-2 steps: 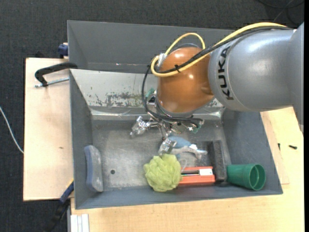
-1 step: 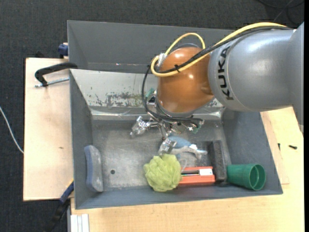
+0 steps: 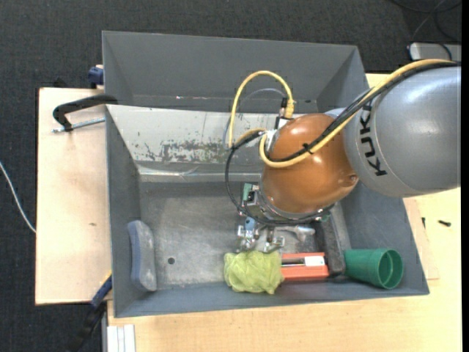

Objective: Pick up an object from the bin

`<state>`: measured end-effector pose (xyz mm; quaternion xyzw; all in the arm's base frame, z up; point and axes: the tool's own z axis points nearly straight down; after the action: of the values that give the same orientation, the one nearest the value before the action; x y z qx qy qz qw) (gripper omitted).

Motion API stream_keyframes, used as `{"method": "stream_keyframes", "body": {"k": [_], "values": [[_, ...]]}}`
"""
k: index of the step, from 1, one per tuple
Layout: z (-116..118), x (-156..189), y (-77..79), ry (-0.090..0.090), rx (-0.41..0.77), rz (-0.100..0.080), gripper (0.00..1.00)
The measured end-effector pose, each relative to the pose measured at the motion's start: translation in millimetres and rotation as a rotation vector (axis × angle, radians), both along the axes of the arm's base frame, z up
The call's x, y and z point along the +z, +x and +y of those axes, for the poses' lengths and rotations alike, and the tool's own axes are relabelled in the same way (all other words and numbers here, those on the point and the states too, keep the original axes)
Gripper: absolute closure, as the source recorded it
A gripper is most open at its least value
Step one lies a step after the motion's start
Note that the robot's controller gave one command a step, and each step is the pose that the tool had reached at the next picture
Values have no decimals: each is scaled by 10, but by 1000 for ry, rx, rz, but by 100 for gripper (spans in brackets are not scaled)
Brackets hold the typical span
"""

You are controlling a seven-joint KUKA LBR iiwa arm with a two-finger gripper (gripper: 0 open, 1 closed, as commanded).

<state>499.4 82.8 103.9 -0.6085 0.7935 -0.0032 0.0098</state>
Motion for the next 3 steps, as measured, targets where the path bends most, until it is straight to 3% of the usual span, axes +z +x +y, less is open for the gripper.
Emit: {"method": "stream_keyframes", "body": {"k": [3], "values": [[3, -1, -3, 0, 0, 2, 100]]}}
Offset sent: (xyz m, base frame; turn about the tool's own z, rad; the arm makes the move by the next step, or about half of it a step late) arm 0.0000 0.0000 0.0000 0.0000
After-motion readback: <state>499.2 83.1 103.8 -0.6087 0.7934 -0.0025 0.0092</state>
